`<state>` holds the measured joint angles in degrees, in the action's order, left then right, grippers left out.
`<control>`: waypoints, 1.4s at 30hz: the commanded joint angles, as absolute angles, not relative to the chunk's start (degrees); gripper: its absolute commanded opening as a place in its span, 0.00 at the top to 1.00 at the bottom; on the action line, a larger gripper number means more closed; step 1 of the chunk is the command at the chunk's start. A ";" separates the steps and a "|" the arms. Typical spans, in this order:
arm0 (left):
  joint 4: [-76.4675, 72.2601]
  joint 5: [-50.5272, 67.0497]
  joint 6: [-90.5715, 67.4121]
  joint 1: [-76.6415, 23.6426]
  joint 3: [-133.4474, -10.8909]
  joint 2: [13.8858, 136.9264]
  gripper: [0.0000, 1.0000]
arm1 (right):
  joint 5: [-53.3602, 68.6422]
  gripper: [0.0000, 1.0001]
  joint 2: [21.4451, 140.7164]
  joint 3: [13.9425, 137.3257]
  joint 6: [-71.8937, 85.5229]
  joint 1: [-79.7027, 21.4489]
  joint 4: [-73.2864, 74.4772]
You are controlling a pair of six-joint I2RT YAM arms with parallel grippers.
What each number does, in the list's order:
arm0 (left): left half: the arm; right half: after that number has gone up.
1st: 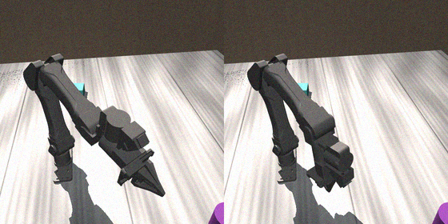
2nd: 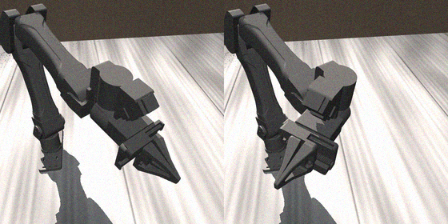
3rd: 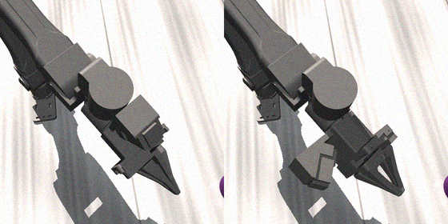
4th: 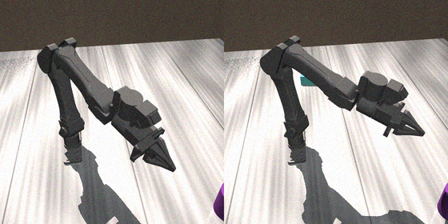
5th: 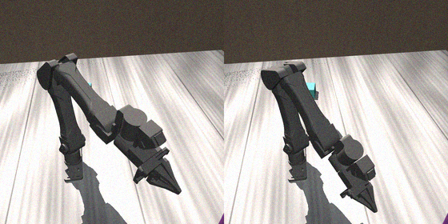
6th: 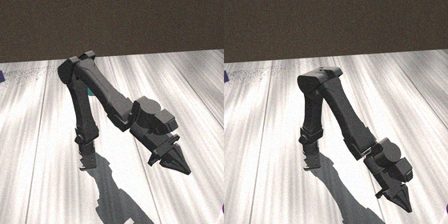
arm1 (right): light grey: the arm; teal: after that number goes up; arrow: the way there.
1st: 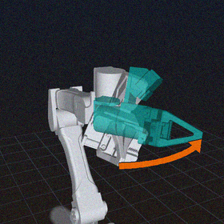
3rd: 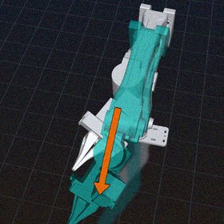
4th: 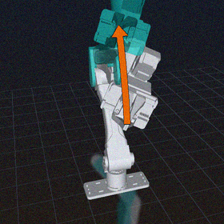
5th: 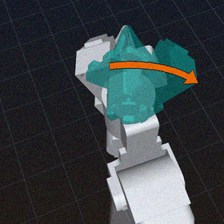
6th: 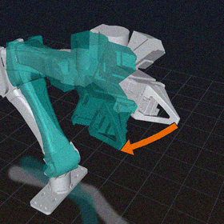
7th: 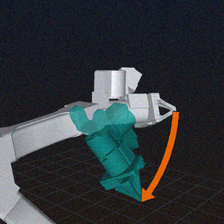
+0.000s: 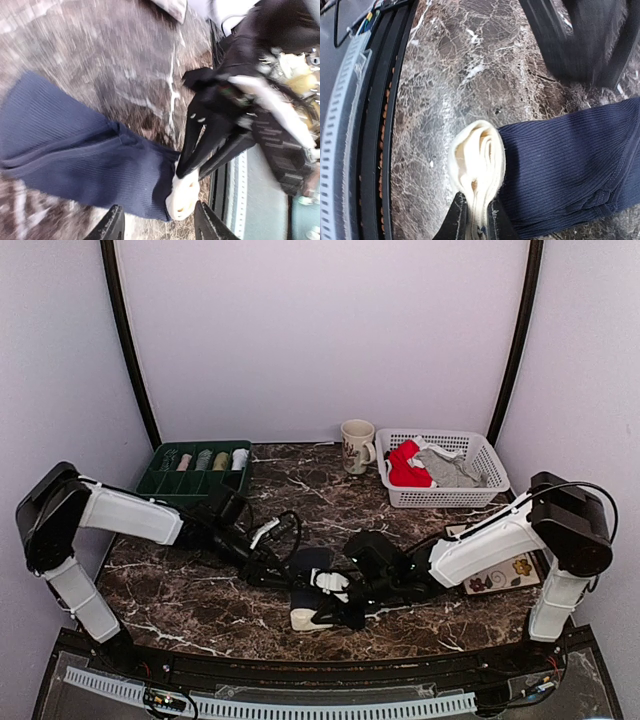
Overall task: Roll the underwear
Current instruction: Roll the underwear at the center of the board.
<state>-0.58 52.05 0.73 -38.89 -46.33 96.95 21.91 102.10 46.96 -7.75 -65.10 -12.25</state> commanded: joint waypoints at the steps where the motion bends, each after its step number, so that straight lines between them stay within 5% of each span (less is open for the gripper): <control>1: -7.49 39.32 -0.81 -39.00 -39.36 84.31 0.50 | 31.90 1.00 104.26 51.50 2.45 -62.15 -6.17; 9: -7.05 25.40 4.00 -41.98 -30.49 66.04 0.50 | 45.24 1.00 110.98 56.52 12.49 -57.97 -2.40; 15: -6.24 14.81 10.37 -53.55 -27.02 62.40 0.50 | 51.04 1.00 117.15 58.49 16.57 -55.55 -2.03; 28: -13.84 1.68 19.53 -68.95 -31.26 78.70 0.52 | 52.27 1.00 124.22 62.38 15.47 -53.37 6.17; 42: -13.33 -4.34 26.59 -71.91 -36.36 92.34 0.53 | 52.81 1.00 126.04 64.07 14.01 -52.92 9.89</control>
<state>-15.09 -1.96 23.70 -71.33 -35.00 90.19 59.18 122.37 65.23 15.49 -52.95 3.07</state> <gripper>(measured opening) 0.472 0.079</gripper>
